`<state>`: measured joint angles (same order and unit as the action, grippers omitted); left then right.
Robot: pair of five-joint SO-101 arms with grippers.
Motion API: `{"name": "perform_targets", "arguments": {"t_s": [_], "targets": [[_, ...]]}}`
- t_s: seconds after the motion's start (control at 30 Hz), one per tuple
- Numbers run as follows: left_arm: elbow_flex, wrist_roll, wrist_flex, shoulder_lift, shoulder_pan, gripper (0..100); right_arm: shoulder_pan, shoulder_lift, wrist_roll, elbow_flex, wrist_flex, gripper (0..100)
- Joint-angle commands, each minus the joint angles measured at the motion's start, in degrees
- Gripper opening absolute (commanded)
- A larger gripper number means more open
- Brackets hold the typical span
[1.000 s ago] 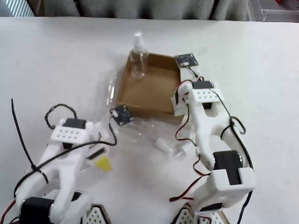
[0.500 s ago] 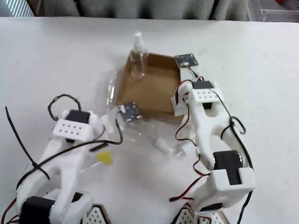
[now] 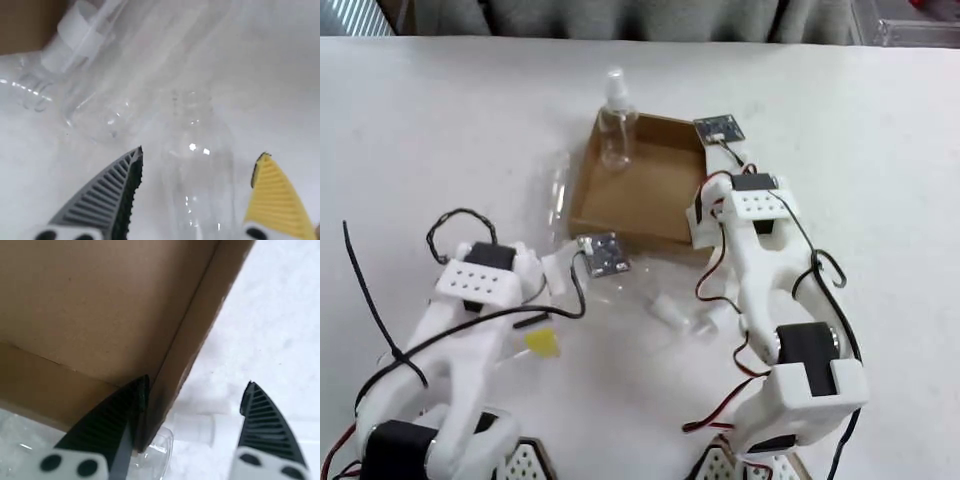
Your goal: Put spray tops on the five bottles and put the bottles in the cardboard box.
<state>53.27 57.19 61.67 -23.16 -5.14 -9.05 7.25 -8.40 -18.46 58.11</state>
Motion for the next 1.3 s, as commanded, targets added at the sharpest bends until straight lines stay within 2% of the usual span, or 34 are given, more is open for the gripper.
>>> {"name": "perform_targets", "arguments": {"t_s": [0.0, 0.27, 0.43, 0.6, 0.67, 0.77, 0.8, 1.07, 1.27], "targets": [[1.0, 0.5, -4.0, -1.5, -0.1, 34, 0.7, -2.9, 0.4, 0.2, 0.0, 27.2], [1.6, 0.4, -7.8, 4.1, 0.0, 34, 0.7, -2.9, 0.4, 0.2, 0.0, 27.2], [-3.7, 0.4, -4.7, 9.7, 0.7, 33, 0.7, -2.9, 0.4, 0.2, 0.0, 27.2], [-3.7, 0.4, -4.7, 10.2, 0.7, 33, 0.7, -2.9, 0.4, 0.2, 0.0, 27.2], [-3.7, 0.4, -4.7, 10.2, 0.7, 30, 0.7, -2.9, 0.4, 0.2, 0.0, 27.2], [-3.7, 0.6, -4.9, 10.2, 0.4, 11, 0.7, -2.9, 0.4, 0.2, 0.0, 27.2], [-3.7, 0.8, -4.8, 10.2, 0.3, 9, 0.7, -2.9, 0.4, 0.2, 0.0, 27.2], [-3.3, 0.4, -4.7, 10.1, 0.7, 9, 1.7, -3.6, 0.4, -0.6, 0.4, 27.2], [-3.4, -2.0, -4.8, 10.2, 0.7, 11, 5.1, -6.3, 0.8, 4.6, 8.0, 27.2]]}}
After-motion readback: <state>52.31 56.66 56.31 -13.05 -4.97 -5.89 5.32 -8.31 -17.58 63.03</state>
